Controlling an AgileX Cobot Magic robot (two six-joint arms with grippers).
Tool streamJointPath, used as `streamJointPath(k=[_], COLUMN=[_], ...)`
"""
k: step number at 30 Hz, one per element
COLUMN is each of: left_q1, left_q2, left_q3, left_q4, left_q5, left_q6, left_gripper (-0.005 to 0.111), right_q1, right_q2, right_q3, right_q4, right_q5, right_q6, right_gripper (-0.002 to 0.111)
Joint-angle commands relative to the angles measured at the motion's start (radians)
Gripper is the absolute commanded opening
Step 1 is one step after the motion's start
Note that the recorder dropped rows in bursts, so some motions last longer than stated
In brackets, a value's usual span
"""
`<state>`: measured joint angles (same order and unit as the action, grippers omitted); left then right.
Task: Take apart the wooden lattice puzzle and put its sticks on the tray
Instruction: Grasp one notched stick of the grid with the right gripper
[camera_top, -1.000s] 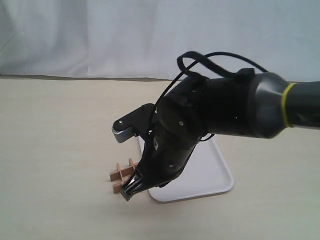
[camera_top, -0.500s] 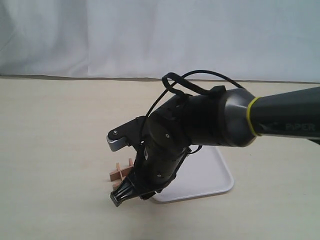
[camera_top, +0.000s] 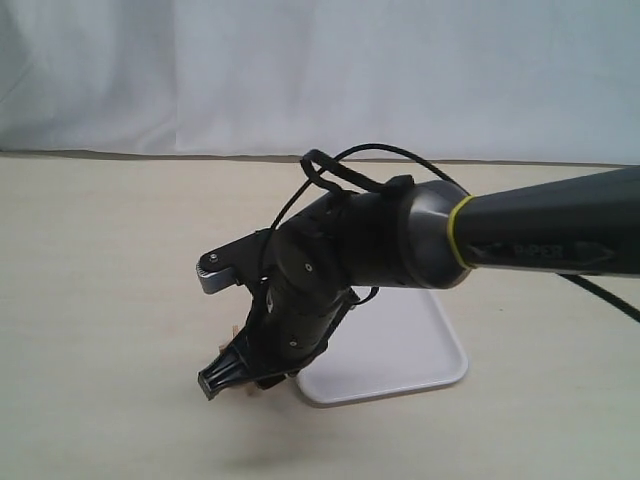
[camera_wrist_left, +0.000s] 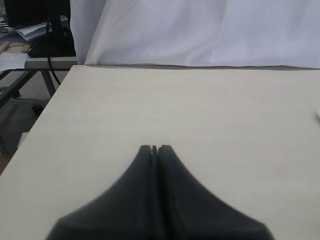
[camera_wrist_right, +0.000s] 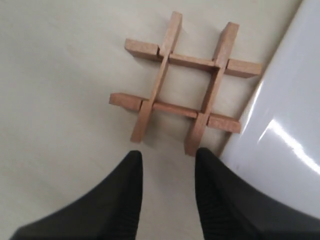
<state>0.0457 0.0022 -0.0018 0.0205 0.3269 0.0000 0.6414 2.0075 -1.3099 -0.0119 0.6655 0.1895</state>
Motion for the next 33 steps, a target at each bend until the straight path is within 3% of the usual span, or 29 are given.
streamJointPath(k=[1, 33], left_q1=[-0.001, -0.001], left_q2=[-0.002, -0.002], left_q3=[0.002, 0.002], left_q4=[-0.005, -0.005], left_q5=[-0.019, -0.019], left_q6=[0.0, 0.0], left_gripper=[0.0, 0.0], right_q1=[0.001, -0.002], right_q2=[0.033, 0.039], right_q3=[-0.024, -0.013], right_q4=[-0.004, -0.033], right_q5=[-0.004, -0.035], right_q6=[0.001, 0.036], right_gripper=[0.034, 0.034])
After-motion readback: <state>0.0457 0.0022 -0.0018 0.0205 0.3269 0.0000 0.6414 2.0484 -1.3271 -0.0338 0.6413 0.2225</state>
